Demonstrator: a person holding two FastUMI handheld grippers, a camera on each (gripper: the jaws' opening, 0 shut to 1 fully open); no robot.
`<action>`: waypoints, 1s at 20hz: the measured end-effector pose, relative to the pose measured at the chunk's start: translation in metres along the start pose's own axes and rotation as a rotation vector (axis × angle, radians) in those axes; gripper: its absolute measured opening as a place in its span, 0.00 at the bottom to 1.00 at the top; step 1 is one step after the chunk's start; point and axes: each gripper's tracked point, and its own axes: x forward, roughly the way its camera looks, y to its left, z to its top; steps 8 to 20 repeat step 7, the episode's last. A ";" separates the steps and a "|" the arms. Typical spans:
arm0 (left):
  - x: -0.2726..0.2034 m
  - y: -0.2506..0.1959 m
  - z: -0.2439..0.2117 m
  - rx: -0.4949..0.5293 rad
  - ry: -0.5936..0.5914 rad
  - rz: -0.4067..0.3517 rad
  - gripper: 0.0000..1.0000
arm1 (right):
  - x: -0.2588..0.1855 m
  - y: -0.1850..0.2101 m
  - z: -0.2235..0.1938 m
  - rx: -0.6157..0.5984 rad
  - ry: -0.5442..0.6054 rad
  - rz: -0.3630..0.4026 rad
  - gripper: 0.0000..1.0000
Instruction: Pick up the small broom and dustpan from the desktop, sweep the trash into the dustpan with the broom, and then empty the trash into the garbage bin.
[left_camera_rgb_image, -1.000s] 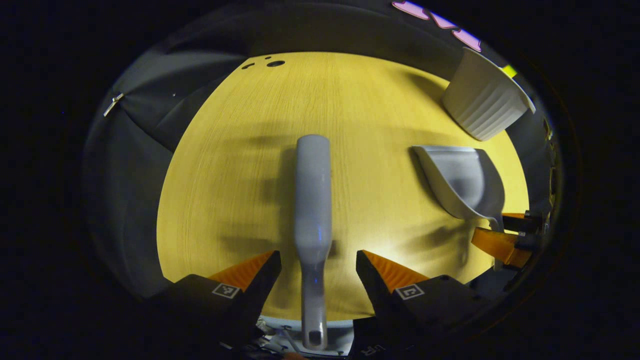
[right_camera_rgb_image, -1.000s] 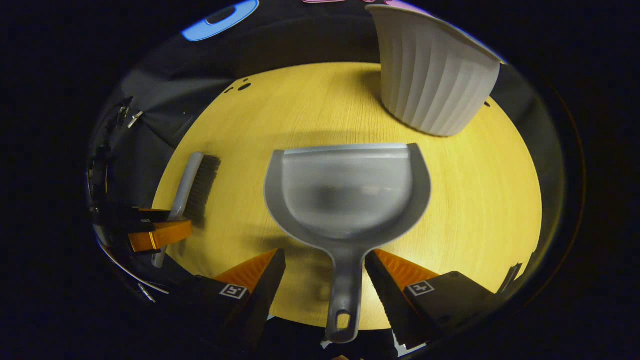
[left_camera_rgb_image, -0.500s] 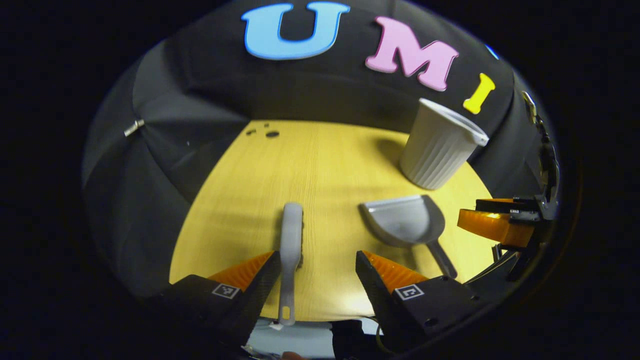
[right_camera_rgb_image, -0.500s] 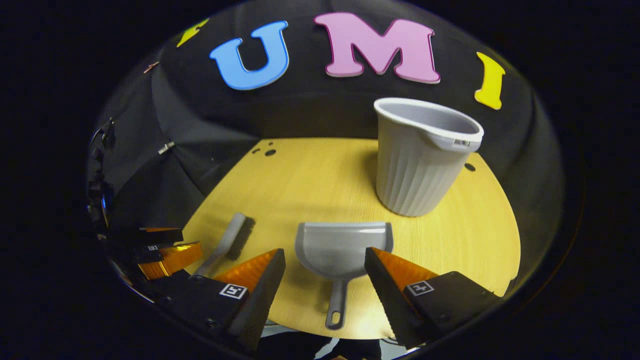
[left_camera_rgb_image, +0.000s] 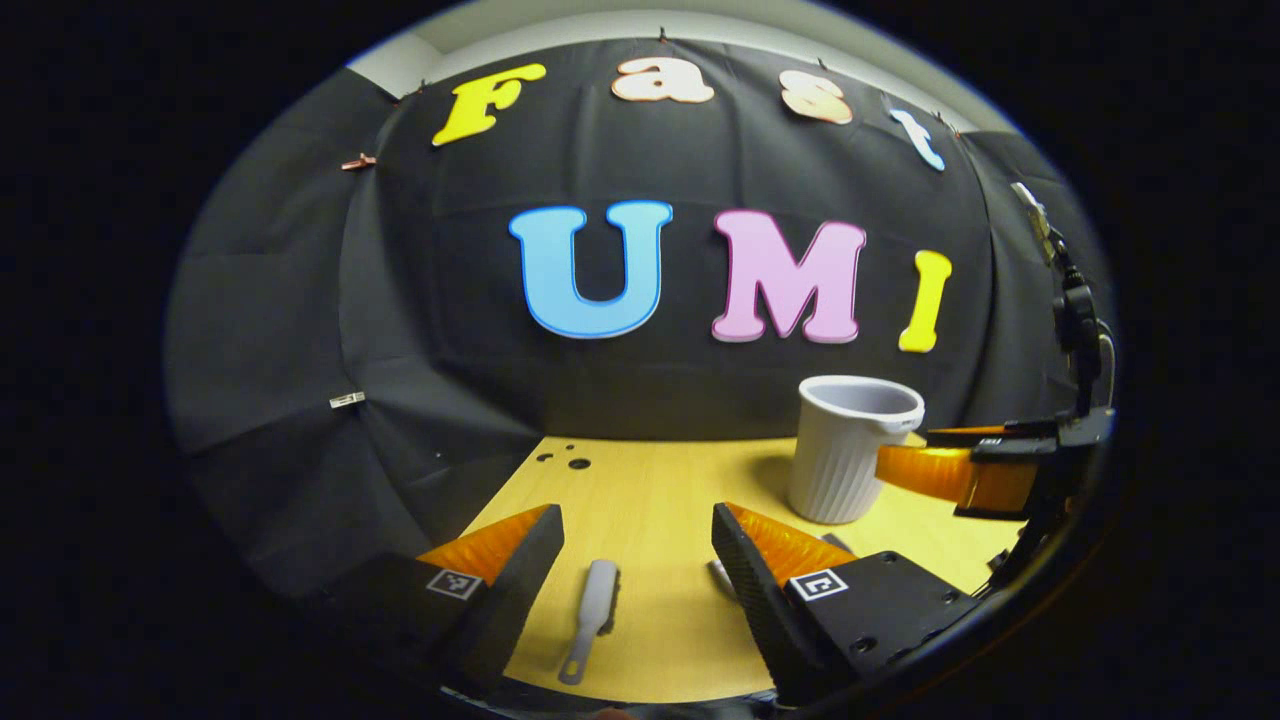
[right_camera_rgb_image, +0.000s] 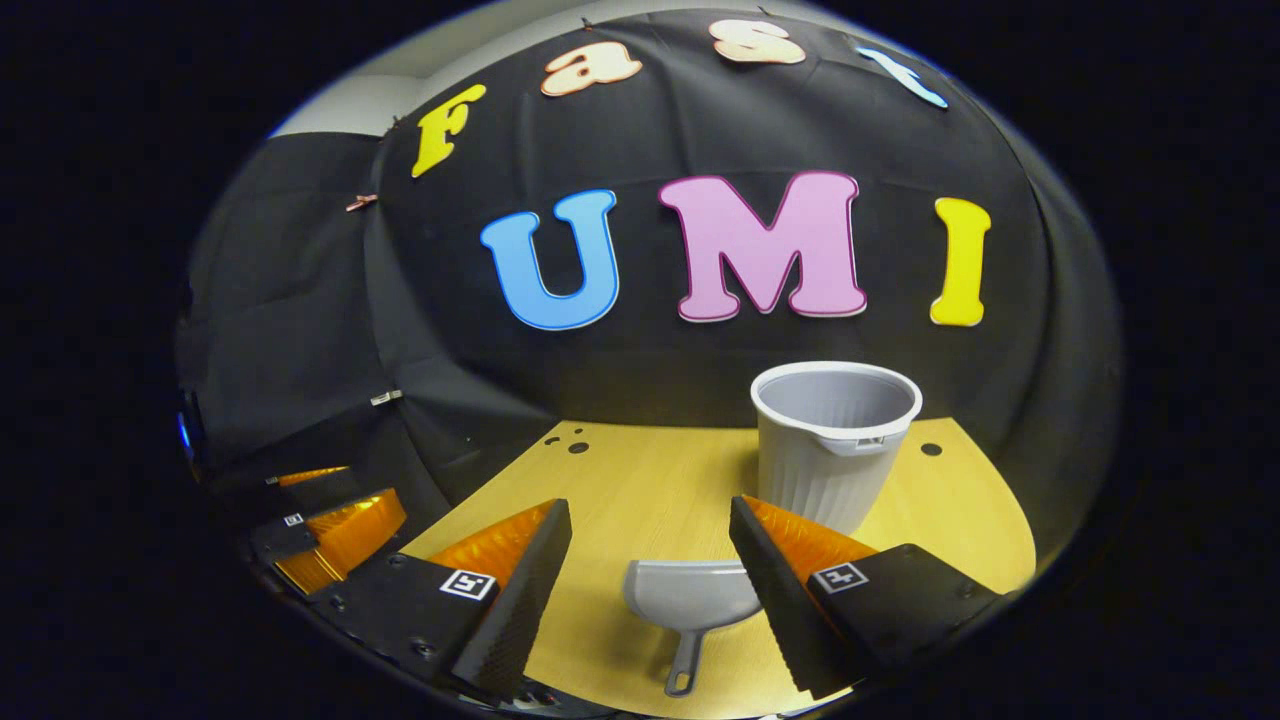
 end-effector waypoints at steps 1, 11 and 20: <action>-0.001 0.003 0.006 -0.009 -0.033 0.020 0.95 | -0.005 -0.003 0.001 -0.034 -0.017 -0.019 0.98; -0.002 -0.007 0.003 -0.034 -0.048 0.016 0.95 | -0.037 0.003 -0.049 -0.046 0.112 -0.039 0.98; -0.002 -0.007 0.003 -0.034 -0.048 0.016 0.95 | -0.037 0.003 -0.049 -0.046 0.112 -0.039 0.98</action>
